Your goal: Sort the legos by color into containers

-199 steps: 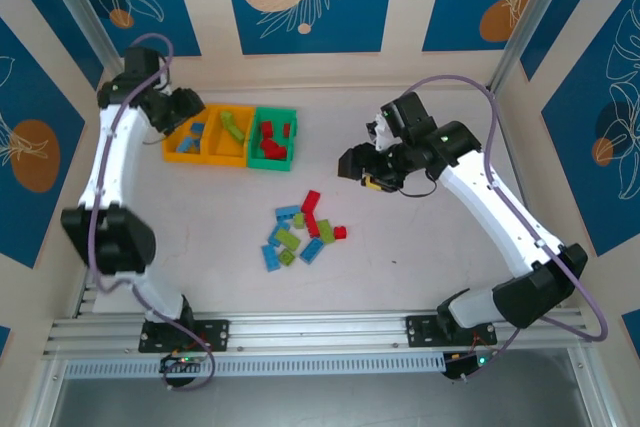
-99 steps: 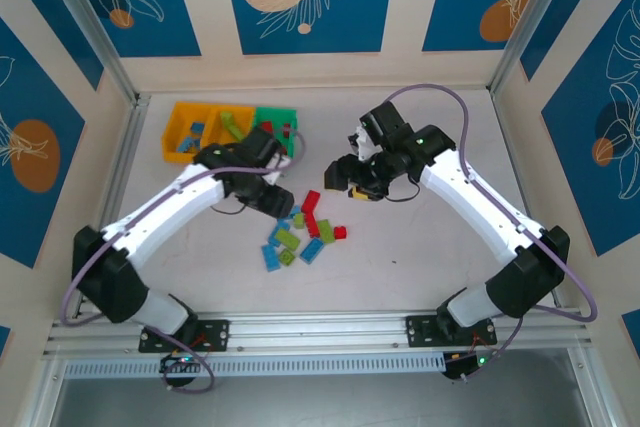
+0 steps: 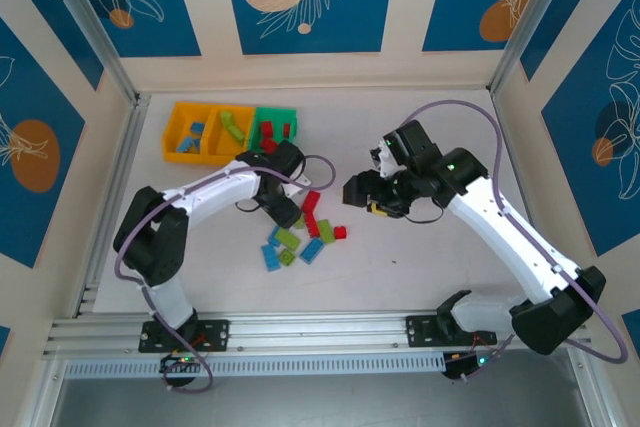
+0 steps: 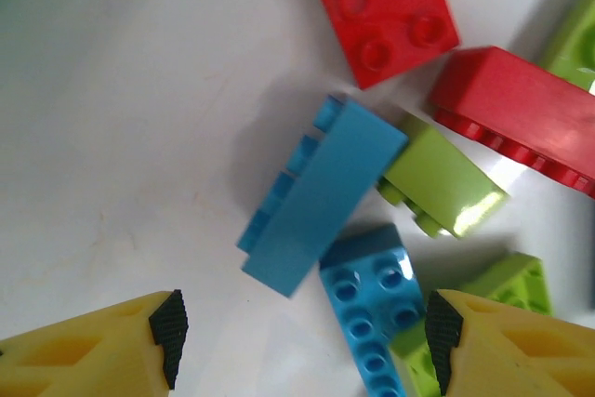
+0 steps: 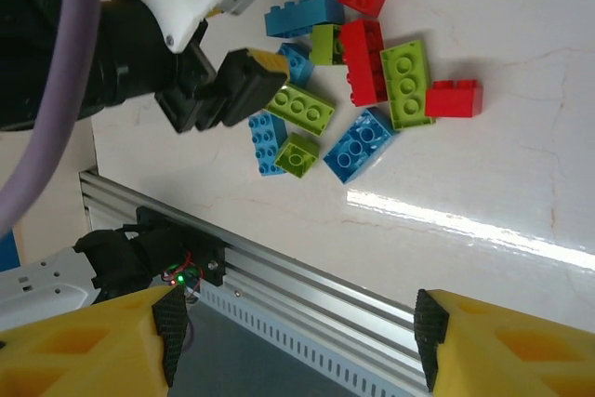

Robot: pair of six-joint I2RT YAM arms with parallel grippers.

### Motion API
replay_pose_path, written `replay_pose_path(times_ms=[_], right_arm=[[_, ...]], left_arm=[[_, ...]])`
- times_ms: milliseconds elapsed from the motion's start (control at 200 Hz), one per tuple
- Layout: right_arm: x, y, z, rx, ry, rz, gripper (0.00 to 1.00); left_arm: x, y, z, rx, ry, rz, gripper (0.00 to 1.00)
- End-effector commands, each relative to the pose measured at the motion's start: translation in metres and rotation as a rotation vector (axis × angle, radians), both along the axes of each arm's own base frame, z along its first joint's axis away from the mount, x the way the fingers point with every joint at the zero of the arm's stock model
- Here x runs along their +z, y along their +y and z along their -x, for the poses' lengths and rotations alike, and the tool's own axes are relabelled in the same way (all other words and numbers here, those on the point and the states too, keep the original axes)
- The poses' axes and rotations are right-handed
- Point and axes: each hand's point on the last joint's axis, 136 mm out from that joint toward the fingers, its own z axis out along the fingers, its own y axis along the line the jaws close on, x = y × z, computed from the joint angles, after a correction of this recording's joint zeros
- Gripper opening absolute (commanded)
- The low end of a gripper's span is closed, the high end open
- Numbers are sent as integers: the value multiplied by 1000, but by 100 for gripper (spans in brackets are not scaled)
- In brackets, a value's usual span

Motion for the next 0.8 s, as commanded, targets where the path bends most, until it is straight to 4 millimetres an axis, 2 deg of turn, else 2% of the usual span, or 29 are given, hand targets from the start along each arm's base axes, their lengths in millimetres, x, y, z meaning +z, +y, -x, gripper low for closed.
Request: replay_pose_path(times_ms=[0,160,255,365,435,660,735,795], right_arm=[[-5,-11,7,-43,44,14,68],[-4,-15,8,-51,48,19,68],[-2,-15,8,-51,51,16,68],[-1,-17,10,-54,50,26,68],[-2,-19,11,-60,54,30,68],[-2,-19,8,-69,53,21,69],[-1,-18,4,-73,46,17,69],[0,-16,2,-71,44,11,69]], left_arm=[[-8,-2,-14,-36,-10,0,70],[-23,-17,-13,-50,58,60,70],[-36,-15,-14,-43,92,32,68],[-42,-13,-18,-17,97,32,63],[-43,-13,-20,3,96,38,56],[-33,-7,-23,59,96,52,37],[-20,-4,-26,96,77,84,33],[-2,-2,-31,135,42,131,30]])
